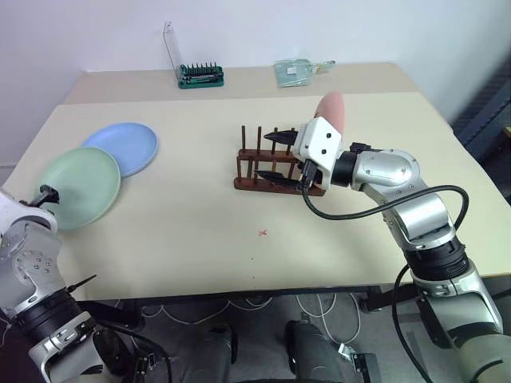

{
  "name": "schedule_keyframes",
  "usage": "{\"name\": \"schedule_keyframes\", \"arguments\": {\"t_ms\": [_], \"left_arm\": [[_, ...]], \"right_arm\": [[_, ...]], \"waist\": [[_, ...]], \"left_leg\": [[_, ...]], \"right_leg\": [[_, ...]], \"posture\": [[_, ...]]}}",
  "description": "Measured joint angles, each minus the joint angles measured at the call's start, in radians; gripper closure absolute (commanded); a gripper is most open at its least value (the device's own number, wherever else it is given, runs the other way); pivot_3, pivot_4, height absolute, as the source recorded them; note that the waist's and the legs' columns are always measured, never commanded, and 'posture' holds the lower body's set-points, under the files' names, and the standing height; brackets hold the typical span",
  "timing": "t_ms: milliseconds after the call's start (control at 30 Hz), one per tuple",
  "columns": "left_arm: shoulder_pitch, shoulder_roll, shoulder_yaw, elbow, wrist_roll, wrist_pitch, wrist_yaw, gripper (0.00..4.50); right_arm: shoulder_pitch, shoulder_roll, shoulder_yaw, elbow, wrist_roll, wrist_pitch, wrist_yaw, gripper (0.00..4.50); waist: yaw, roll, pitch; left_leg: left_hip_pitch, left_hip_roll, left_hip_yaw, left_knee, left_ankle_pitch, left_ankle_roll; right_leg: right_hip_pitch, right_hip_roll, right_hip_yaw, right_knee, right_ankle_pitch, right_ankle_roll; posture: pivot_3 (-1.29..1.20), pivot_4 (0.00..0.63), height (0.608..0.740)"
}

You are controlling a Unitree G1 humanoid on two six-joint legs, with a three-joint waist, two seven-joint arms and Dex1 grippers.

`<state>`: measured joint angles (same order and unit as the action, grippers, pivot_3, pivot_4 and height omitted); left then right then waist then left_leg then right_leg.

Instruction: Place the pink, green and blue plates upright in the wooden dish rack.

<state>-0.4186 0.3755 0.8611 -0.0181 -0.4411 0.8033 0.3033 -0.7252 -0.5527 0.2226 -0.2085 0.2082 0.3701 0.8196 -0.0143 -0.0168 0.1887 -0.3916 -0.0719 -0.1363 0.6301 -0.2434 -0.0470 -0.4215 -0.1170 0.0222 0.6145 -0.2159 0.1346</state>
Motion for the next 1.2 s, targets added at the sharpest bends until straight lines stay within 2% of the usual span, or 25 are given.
{"name": "schedule_keyframes", "arguments": {"t_ms": [233, 267, 333, 567, 867, 1000, 1133, 1200], "left_arm": [[-0.053, -0.076, 0.074, 0.022, -0.103, 0.106, 0.084, 0.02], [-0.065, -0.077, 0.088, 0.025, -0.117, 0.110, 0.093, 0.25], [-0.091, -0.086, 0.122, 0.038, -0.155, 0.117, 0.118, 0.88], [-0.098, -0.109, 0.166, 0.049, -0.208, 0.109, 0.182, 4.38], [-0.085, -0.125, 0.168, 0.048, -0.267, 0.058, 0.194, 4.45], [-0.087, -0.145, 0.149, 0.038, -0.320, -0.036, 0.096, 4.45], [-0.098, -0.118, 0.057, -0.036, -0.338, -0.105, -0.008, 4.45], [-0.106, -0.089, 0.008, -0.069, -0.334, -0.119, -0.034, 4.50]], "right_arm": [[0.005, 0.017, 0.001, -0.001, -0.019, -0.001, -0.001, 1.11], [0.005, 0.017, 0.001, -0.001, -0.020, -0.001, -0.001, 1.11], [0.008, 0.018, 0.001, -0.001, -0.027, -0.001, -0.001, 1.11], [0.013, 0.022, 0.001, -0.003, -0.033, -0.001, -0.001, 1.11], [0.024, 0.022, 0.001, -0.003, -0.041, -0.002, -0.001, 1.11], [0.024, 0.023, 0.001, -0.003, -0.042, -0.007, 0.000, 1.11], [0.023, 0.027, 0.001, -0.003, -0.042, -0.009, 0.003, 1.11], [0.019, 0.033, 0.001, -0.002, -0.035, -0.008, 0.011, 0.61]], "waist": [[0.001, -0.003, 0.000], [0.000, -0.003, 0.000], [0.000, -0.003, 0.000], [0.005, -0.003, -0.001], [0.002, -0.003, -0.001], [0.004, -0.006, 0.000], [0.002, -0.008, 0.000], [0.001, -0.008, 0.000]], "left_leg": [[0.000, 0.000, 0.000, 0.000, 0.000, 0.000], [0.000, 0.000, 0.000, 0.000, 0.000, -0.001], [0.000, 0.000, 0.000, 0.000, 0.000, -0.001], [0.000, 0.000, 0.000, 0.000, 0.001, -0.001], [0.001, 0.000, 0.000, 0.000, 0.001, -0.001], [0.000, 0.000, 0.000, 0.000, 0.001, -0.002], [0.000, 0.000, 0.000, 0.000, 0.001, -0.002], [0.000, 0.000, 0.000, 0.000, 0.001, -0.002]], "right_leg": [[0.000, 0.000, 0.000, 0.000, 0.000, 0.000], [0.000, 0.000, 0.000, 0.000, 0.000, 0.000], [0.000, 0.000, 0.000, 0.001, 0.000, 0.000], [0.001, 0.000, 0.000, 0.000, 0.000, 0.000], [0.001, 0.000, 0.000, 0.000, 0.000, 0.000], [0.001, 0.000, 0.000, 0.000, 0.000, 0.000], [0.001, 0.000, 0.000, 0.000, 0.000, 0.000], [0.001, 0.000, 0.000, 0.000, 0.000, 0.000]], "posture": [[0.00, 0.150, 0.740], [0.00, 0.150, 0.740], [0.00, 0.150, 0.740], [0.00, 0.150, 0.740], [0.00, 0.150, 0.740], [0.00, 0.150, 0.740], [0.00, 0.150, 0.740], [0.00, 0.150, 0.740]]}}
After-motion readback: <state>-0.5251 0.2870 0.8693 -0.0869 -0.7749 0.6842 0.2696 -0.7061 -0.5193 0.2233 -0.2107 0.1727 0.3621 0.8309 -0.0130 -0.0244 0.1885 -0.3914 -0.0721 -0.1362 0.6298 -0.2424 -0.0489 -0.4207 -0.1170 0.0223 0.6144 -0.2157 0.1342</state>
